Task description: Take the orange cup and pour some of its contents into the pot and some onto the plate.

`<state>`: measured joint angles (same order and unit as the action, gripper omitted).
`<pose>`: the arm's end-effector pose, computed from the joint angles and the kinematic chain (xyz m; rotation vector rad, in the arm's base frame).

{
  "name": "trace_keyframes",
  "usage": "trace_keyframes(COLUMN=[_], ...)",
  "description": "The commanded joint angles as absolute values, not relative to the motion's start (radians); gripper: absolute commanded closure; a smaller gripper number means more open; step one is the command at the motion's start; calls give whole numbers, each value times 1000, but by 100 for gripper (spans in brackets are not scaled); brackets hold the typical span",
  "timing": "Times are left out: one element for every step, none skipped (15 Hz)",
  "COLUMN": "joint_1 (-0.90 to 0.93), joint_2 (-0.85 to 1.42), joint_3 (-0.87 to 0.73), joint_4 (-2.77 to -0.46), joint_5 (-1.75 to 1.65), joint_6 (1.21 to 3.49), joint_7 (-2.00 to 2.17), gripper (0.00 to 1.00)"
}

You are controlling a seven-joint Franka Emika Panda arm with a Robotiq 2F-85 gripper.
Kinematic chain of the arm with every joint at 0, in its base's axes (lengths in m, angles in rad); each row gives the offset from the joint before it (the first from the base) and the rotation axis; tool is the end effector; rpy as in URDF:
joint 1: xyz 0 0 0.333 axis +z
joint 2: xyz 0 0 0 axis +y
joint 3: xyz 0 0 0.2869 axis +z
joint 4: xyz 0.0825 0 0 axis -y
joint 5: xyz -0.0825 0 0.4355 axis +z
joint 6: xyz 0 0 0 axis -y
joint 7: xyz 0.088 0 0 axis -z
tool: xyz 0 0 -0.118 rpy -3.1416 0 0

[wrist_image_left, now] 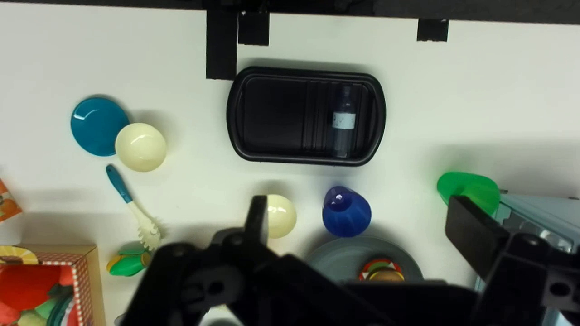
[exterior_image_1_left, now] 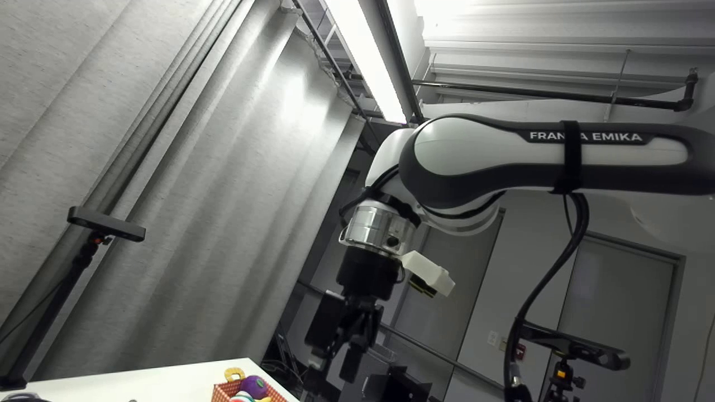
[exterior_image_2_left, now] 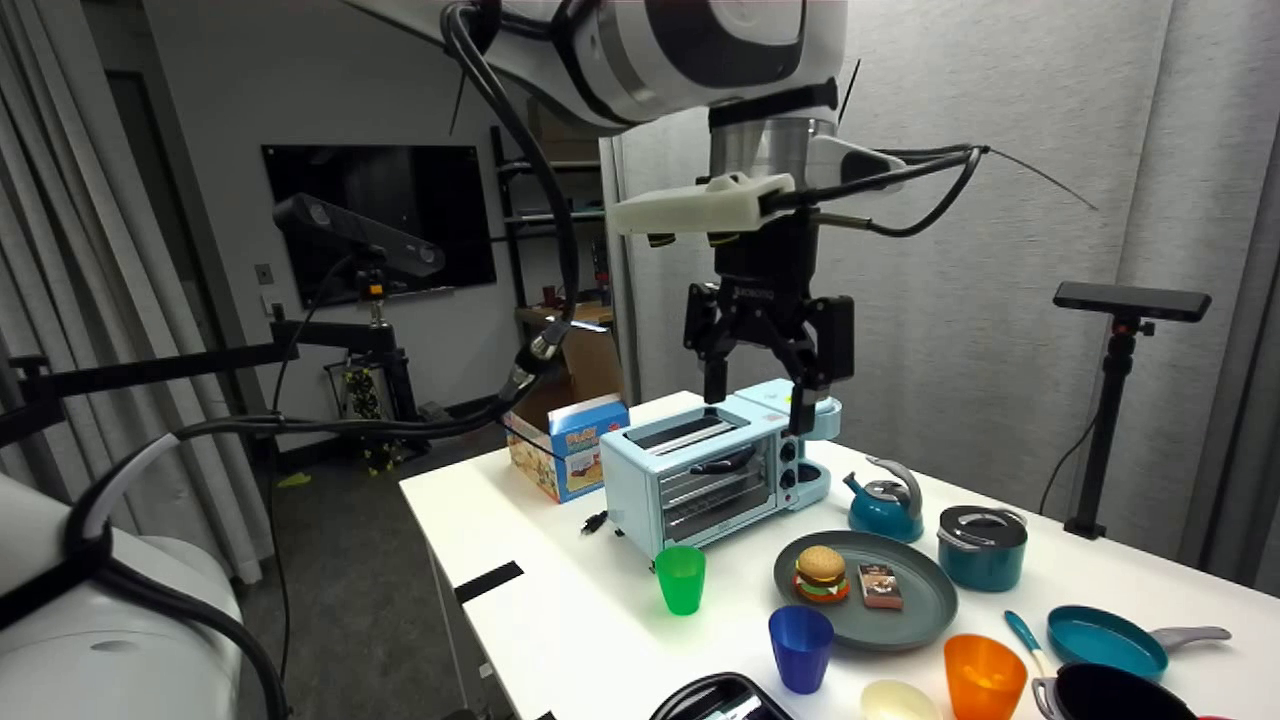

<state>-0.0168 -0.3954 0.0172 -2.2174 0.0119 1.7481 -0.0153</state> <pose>0.4870 0.0017 0.4770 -3.1338 -0.0182 0.1158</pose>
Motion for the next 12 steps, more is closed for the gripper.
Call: trace_keyframes(joint_1=[-32,-38,-44,-52,-58,-65,-71,-76,-81,-84,-88,-91], joint_2=[-338,-318,-300,-279,-256,-227,-203,-172,-142,-111,-71,-34], joint_3=[-4,-11,-17,-24,-32,-43,-52,-61,-69,-77,-84,-89], joint_4=[-2151,-2127,-2106,-2083,-2055,-2022,-1994,-1962,-1931,-1901,-1867,-1837], joint_5=[7,3,0,-4,-5,-2,-1,0,0,5,3,2], joint_6=[1816,1831,1850,1870,1885,1891,1902,1913,1926,1935,1948,1957], joint_7=[25,33,39,45,48,45,46,43,45,38,42,43], gripper=[0,0,0,0,0,0,0,0,0,0,0,0])
